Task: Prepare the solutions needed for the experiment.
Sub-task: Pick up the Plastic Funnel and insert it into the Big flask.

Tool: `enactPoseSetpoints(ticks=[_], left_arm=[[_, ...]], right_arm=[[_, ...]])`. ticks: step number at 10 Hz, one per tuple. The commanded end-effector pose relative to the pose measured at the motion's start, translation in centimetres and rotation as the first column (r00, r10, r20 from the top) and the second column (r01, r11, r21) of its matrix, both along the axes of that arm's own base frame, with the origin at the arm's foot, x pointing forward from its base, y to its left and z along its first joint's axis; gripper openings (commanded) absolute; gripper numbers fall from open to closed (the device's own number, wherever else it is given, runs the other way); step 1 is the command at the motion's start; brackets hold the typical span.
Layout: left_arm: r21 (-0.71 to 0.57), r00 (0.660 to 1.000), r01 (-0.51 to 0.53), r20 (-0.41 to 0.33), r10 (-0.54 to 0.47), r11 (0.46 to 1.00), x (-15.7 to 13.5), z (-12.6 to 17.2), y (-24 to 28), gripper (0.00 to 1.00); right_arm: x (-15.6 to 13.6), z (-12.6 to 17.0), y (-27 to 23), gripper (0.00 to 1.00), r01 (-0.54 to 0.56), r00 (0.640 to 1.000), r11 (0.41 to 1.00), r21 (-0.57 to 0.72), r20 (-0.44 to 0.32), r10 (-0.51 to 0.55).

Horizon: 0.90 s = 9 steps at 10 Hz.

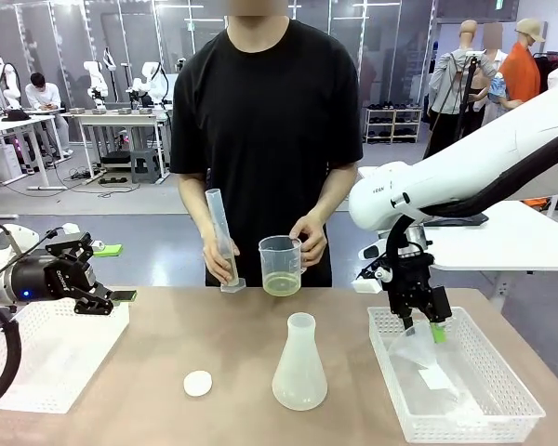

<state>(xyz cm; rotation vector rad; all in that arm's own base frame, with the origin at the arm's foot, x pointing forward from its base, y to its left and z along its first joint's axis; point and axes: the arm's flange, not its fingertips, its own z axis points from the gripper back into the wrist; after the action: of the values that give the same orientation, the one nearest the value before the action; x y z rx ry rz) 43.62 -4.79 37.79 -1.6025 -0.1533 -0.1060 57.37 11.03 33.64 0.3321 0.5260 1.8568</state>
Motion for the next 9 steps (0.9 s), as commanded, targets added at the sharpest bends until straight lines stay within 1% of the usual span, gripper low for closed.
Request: enactPoseSetpoints(ticks=[1, 2, 3, 4, 5, 6, 7, 8, 9], left_arm=[[-0.011, 1.0, -0.006, 0.003, 0.006, 1.0, 0.09, 0.16, -0.15, 1.0], [-0.011, 1.0, -0.006, 0.003, 0.006, 1.0, 0.09, 0.16, -0.15, 1.0], [-0.011, 1.0, -0.006, 0.003, 0.006, 1.0, 0.09, 0.16, -0.15, 1.0], [-0.011, 1.0, -0.006, 0.003, 0.006, 1.0, 0.09, 0.16, -0.15, 1.0], [-0.011, 1.0, -0.006, 0.003, 0.006, 1.0, 0.09, 0.16, -0.15, 1.0], [-0.011, 1.0, -0.006, 0.003, 0.006, 1.0, 0.09, 0.16, -0.15, 1.0], [-0.011, 1.0, -0.006, 0.003, 0.006, 1.0, 0.09, 0.16, -0.15, 1.0], [-0.011, 1.0, -0.006, 0.003, 0.006, 1.0, 0.09, 0.16, -0.15, 1.0], [-0.011, 1.0, -0.006, 0.003, 0.006, 1.0, 0.09, 0.16, -0.15, 1.0]], right_arm=[[0.49, -0.04, -0.32, 0.77, -0.036, 0.999, 0.999, -0.011, -0.003, 0.036], [0.51, -0.12, -0.38, 0.63, -0.037, 0.999, 0.999, -0.016, -0.008, 0.037], [0.5, -0.23, -0.38, 0.58, -0.046, 0.999, 0.999, -0.012, -0.008, 0.046], [0.58, -0.34, -0.31, 0.43, -0.061, 0.998, 0.998, -0.024, -0.005, 0.061], [0.74, -0.34, -0.28, 0.39, -0.059, 0.998, 0.998, -0.026, 0.001, 0.059], [0.84, -0.24, -0.26, 0.24, -0.066, 0.998, 0.997, -0.028, 0.002, 0.066], [0.87, -0.22, -0.2, 0.19, -0.068, 0.998, 0.997, -0.026, 0.006, 0.068], [0.84, -0.21, -0.14, 0.04, -0.072, 0.997, 0.997, -0.018, 0.013, 0.072], [0.74, -0.26, 0.0, 0.0, -0.078, 0.997, 0.997, -0.012, 0.02, 0.078]])
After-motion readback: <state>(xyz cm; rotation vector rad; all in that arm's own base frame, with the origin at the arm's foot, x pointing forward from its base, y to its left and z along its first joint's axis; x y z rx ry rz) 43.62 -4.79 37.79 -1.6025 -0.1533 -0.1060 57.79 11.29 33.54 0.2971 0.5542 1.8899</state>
